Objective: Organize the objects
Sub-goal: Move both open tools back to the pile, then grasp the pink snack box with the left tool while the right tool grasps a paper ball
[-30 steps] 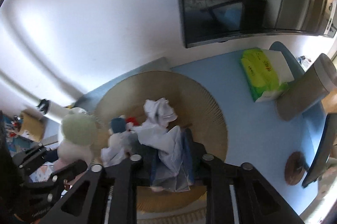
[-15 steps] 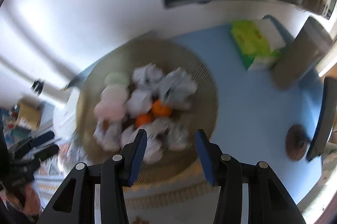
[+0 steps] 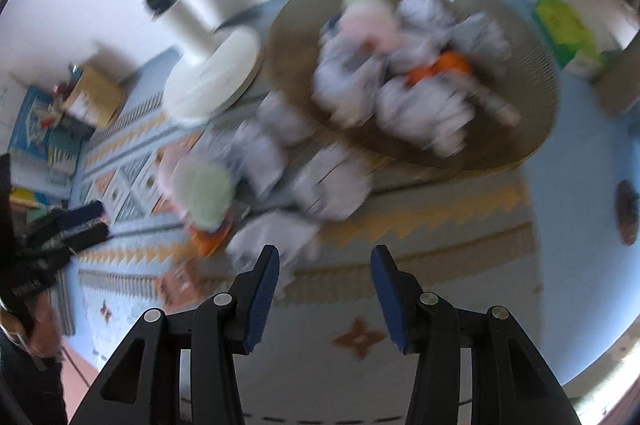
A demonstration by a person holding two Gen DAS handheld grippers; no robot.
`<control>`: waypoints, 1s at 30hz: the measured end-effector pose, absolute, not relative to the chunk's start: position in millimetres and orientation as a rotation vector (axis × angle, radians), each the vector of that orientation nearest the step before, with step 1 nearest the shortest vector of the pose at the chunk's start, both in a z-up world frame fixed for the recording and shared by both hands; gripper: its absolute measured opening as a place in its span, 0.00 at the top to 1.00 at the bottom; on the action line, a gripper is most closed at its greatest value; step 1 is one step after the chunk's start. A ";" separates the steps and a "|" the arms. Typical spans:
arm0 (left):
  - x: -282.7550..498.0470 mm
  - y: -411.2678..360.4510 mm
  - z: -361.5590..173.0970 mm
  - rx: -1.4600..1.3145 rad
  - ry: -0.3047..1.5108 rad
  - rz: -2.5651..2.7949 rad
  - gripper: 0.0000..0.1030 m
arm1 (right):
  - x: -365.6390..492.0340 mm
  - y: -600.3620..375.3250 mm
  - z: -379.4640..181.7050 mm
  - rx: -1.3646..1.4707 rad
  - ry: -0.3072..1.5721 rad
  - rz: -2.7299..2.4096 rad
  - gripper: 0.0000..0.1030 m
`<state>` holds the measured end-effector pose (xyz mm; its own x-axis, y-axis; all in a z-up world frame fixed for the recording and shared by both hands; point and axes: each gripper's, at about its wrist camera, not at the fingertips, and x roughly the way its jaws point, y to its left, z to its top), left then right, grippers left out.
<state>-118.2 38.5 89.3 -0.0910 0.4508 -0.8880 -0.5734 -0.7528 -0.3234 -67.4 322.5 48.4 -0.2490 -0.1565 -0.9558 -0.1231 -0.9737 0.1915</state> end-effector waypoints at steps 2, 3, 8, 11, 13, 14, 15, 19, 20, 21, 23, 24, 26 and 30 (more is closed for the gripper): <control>-105.5 38.8 77.6 -1.501 0.189 1.898 0.46 | -62.3 314.0 37.9 1.925 -0.431 -2.394 0.55; -100.5 39.6 71.6 -1.510 0.208 1.879 0.46 | -60.5 314.6 30.8 1.928 -0.528 -2.362 0.55; -88.5 51.3 59.9 -1.511 0.282 1.826 0.46 | -59.4 330.8 6.2 1.946 -0.936 -2.256 0.54; -84.6 57.6 57.0 -1.502 0.299 1.805 0.45 | -63.5 334.8 1.6 1.925 -1.039 -2.251 0.54; -81.6 59.1 56.7 -1.493 0.311 1.801 0.45 | -65.7 336.4 -3.7 1.929 -1.120 -2.225 0.53; -81.2 60.0 56.4 -1.492 0.314 1.796 0.45 | -67.2 336.9 -5.5 1.927 -1.153 -2.216 0.49; -79.6 60.1 55.8 -1.494 0.317 1.792 0.45 | -68.8 337.3 -6.6 1.927 -1.185 -2.220 0.44; -79.1 61.2 50.2 -1.520 0.322 1.758 0.45 | -74.5 337.8 -11.8 1.940 -1.240 -2.262 0.41; -78.7 61.8 47.5 -1.528 0.328 1.746 0.45 | -76.5 336.6 -16.2 1.950 -1.253 -2.242 0.40; -77.9 63.0 45.2 -1.534 0.336 1.737 0.45 | -78.9 334.3 -21.3 1.945 -1.281 -2.206 0.39; -75.7 66.2 40.3 -1.542 0.353 1.724 0.45 | -83.4 329.0 -24.9 1.967 -1.265 -2.207 0.37; -74.3 68.0 37.4 -1.547 0.361 1.721 0.45 | -87.0 322.8 -28.0 1.990 -1.225 -2.217 0.37; -71.3 70.5 33.4 -1.552 0.381 1.726 0.45 | -93.4 312.5 -33.9 2.048 -1.125 -2.220 0.35; -67.2 72.0 27.4 -1.541 0.390 1.754 0.46 | -98.1 294.7 -25.2 2.058 -0.876 -2.331 0.43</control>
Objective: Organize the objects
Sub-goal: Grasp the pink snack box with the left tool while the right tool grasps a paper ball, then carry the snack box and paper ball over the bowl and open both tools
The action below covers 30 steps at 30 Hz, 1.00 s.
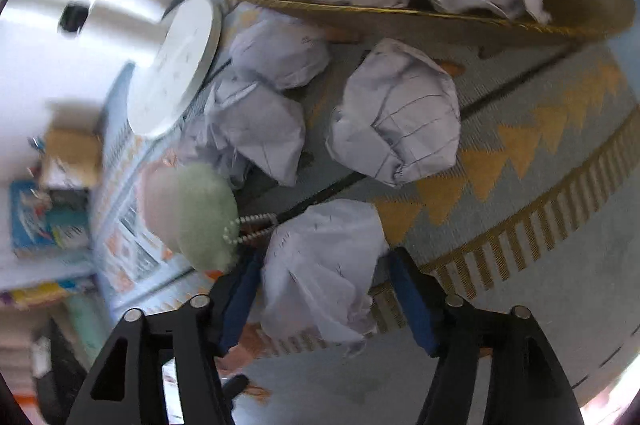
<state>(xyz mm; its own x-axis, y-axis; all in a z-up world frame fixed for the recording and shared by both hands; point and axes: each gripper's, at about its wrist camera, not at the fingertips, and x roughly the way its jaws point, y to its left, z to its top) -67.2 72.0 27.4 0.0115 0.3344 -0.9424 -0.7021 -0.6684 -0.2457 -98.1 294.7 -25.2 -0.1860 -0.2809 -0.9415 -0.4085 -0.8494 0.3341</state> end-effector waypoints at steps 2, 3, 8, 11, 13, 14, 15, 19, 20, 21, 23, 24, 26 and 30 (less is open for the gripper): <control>-64.4 72.3 24.5 -1.529 0.415 1.769 0.52 | -95.4 294.0 -24.2 -1.949 0.796 2.213 0.46; -62.1 71.8 25.2 -1.512 0.422 1.781 0.53 | -93.2 295.1 -22.7 -1.945 0.803 2.224 0.47; -60.2 67.9 30.1 -1.514 0.372 1.793 0.58 | -72.8 311.4 -17.7 -1.927 0.880 2.243 0.48; -60.5 68.7 42.0 -1.495 0.326 1.797 0.60 | -57.8 329.6 -4.6 -1.900 0.912 2.247 0.48; -61.0 72.2 53.0 -1.469 0.305 1.802 0.62 | -53.1 337.7 4.8 -1.877 0.909 2.261 0.48; -61.6 74.8 58.0 -1.456 0.302 1.806 0.62 | -48.2 344.7 12.5 -1.857 0.884 2.265 0.48; -62.0 78.1 63.0 -1.440 0.302 1.811 0.63 | -45.0 350.4 16.9 -1.845 0.869 2.266 0.48; -71.4 91.5 73.0 -1.434 0.304 1.795 0.63 | -40.1 370.3 32.6 -1.784 0.856 2.278 0.48; -68.8 98.4 66.6 -1.449 0.310 1.793 0.63 | -38.8 377.3 35.9 -1.768 0.854 2.277 0.48; -69.7 98.7 61.5 -1.467 0.319 1.789 0.63 | -38.9 381.7 36.8 -1.761 0.859 2.274 0.48; -67.4 93.7 55.7 -1.486 0.307 1.782 0.63 | -37.7 392.8 37.2 -1.760 0.869 2.267 0.48; -65.7 87.3 56.2 -1.494 0.290 1.782 0.63 | -37.2 395.9 36.7 -1.763 0.873 2.264 0.48; -60.7 78.9 58.1 -1.498 0.290 1.784 0.63 | -35.7 405.1 35.8 -1.774 0.879 2.256 0.48; -42.9 62.4 46.9 -1.546 0.319 1.726 0.63 | -40.2 395.5 24.0 -1.809 0.909 2.252 0.48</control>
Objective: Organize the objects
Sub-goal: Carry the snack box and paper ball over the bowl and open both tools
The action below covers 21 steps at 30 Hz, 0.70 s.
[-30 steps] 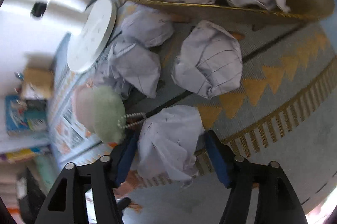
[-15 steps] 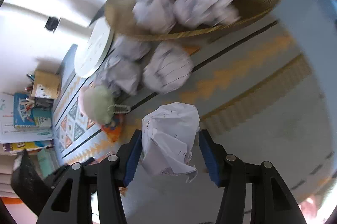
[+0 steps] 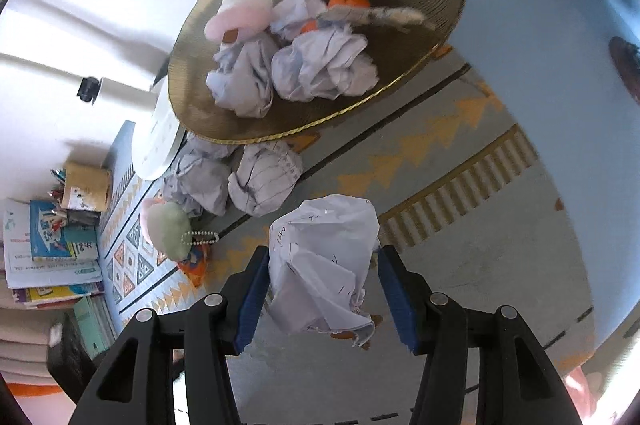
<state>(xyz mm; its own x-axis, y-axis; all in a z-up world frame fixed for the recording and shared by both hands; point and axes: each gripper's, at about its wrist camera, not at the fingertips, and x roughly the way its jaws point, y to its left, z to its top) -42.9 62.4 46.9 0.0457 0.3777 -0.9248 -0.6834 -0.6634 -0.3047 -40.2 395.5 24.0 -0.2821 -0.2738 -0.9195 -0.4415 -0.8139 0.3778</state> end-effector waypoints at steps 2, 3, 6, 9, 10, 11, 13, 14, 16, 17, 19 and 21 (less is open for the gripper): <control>-36.8 50.7 39.8 -1.582 0.304 1.711 0.58 | -42.9 386.4 18.3 -1.833 0.914 2.252 0.48; -37.1 47.7 34.7 -1.606 0.272 1.691 0.55 | -44.1 381.6 16.6 -1.845 0.916 2.251 0.48; -37.5 42.0 23.9 -1.659 0.205 1.678 0.55 | -44.3 371.5 15.7 -1.867 0.924 2.258 0.47; -30.4 46.6 22.3 -1.647 0.274 1.676 0.54 | -41.8 367.5 19.0 -1.863 0.897 2.270 0.47; -28.2 49.7 22.3 -1.645 0.304 1.673 0.53 | -40.8 368.0 19.6 -1.858 0.896 2.271 0.47; -26.2 53.0 22.9 -1.638 0.332 1.675 0.51 | -38.5 370.4 20.2 -1.849 0.907 2.268 0.47; -21.7 60.2 23.7 -1.635 0.386 1.678 0.49 | -34.8 374.7 19.7 -1.845 0.938 2.255 0.47; -18.9 63.4 24.0 -1.627 0.416 1.687 0.49 | -34.2 375.9 19.6 -1.843 0.950 2.250 0.47; -11.4 70.5 25.0 -1.602 0.495 1.734 0.56 | -32.7 376.8 21.6 -1.838 0.949 2.252 0.47; -7.0 74.4 26.2 -1.581 0.553 1.762 0.64 | -31.9 377.0 24.0 -1.833 0.943 2.261 0.47; -1.8 81.2 34.8 -1.544 0.608 1.775 0.65 | -31.6 378.5 32.2 -1.815 0.920 2.288 0.47; -7.8 82.0 59.4 -1.501 0.496 1.776 0.65 | -32.4 383.0 44.5 -1.788 0.904 2.319 0.47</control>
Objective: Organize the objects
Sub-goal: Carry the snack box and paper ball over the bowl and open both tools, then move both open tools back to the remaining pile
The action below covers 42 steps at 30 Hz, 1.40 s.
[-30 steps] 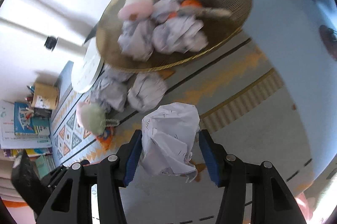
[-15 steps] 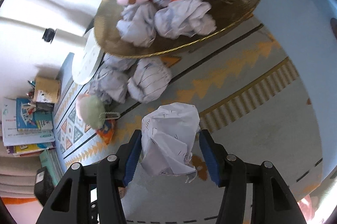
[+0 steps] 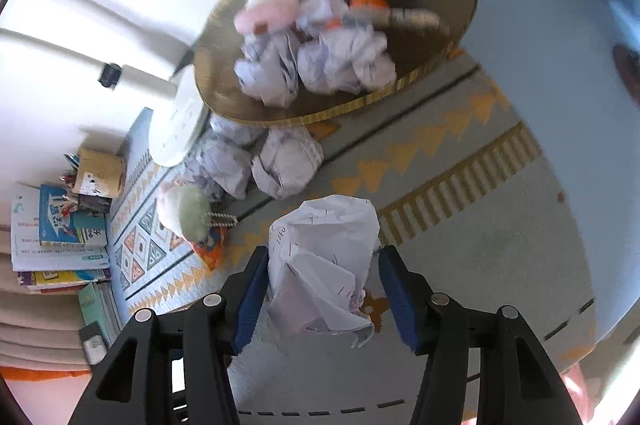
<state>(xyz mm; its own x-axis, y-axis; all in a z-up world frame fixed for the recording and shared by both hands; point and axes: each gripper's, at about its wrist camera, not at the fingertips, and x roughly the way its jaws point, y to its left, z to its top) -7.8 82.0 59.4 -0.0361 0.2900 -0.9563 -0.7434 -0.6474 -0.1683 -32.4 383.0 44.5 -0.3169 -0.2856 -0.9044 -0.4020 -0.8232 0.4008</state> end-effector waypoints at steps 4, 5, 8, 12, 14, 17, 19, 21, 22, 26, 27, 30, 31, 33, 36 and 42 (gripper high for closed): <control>-35.8 90.5 110.3 -1.395 0.300 1.817 0.65 | -37.8 403.5 79.7 -1.685 0.894 2.398 0.47; -46.7 96.6 121.1 -1.368 0.248 1.819 0.65 | -41.9 411.6 90.9 -1.646 0.886 2.415 0.47; -73.8 128.1 151.0 -1.274 0.155 1.816 0.65 | -57.3 433.3 116.0 -1.555 0.880 2.455 0.47; -103.2 185.7 181.3 -1.145 0.219 1.848 0.64 | -83.3 453.3 143.1 -1.473 0.822 2.485 0.47; -115.6 214.3 190.6 -1.115 0.227 1.861 0.64 | -99.7 465.7 153.4 -1.436 0.795 2.502 0.47; -142.5 245.1 199.2 -1.105 0.217 1.853 0.64 | -119.3 483.6 159.3 -1.419 0.771 2.503 0.47; -152.4 262.5 200.1 -1.102 0.213 1.837 0.64 | -128.7 489.1 158.7 -1.429 0.766 2.502 0.47; -161.8 280.4 196.1 -1.098 0.229 1.835 0.64 | -140.9 494.5 155.0 -1.447 0.754 2.501 0.45; -164.0 285.9 191.8 -1.100 0.235 1.834 0.63 | -144.0 495.7 153.0 -1.454 0.752 2.501 0.43; -177.6 300.9 168.3 -1.169 0.260 1.818 0.48 | -164.3 498.1 131.5 -1.559 0.704 2.472 0.30; -178.4 298.1 163.4 -1.195 0.272 1.822 0.48 | -166.2 499.6 126.8 -1.576 0.679 2.449 0.30; -175.4 271.3 154.4 -1.243 0.255 1.828 0.48 | -159.3 504.3 123.8 -1.569 0.683 2.439 0.30; -174.0 258.8 152.8 -1.261 0.234 1.833 0.48 | -156.1 506.2 123.1 -1.567 0.696 2.436 0.30; -171.6 230.1 150.5 -1.284 0.186 1.868 0.48 | -147.8 510.0 120.0 -1.562 0.726 2.413 0.30; -166.3 180.4 152.1 -1.276 0.141 2.047 0.48 | -131.6 508.7 113.0 -1.567 0.798 2.388 0.30; -161.6 86.4 153.2 -1.324 0.017 2.234 0.48 | -104.9 473.0 108.3 -1.589 0.816 2.409 0.30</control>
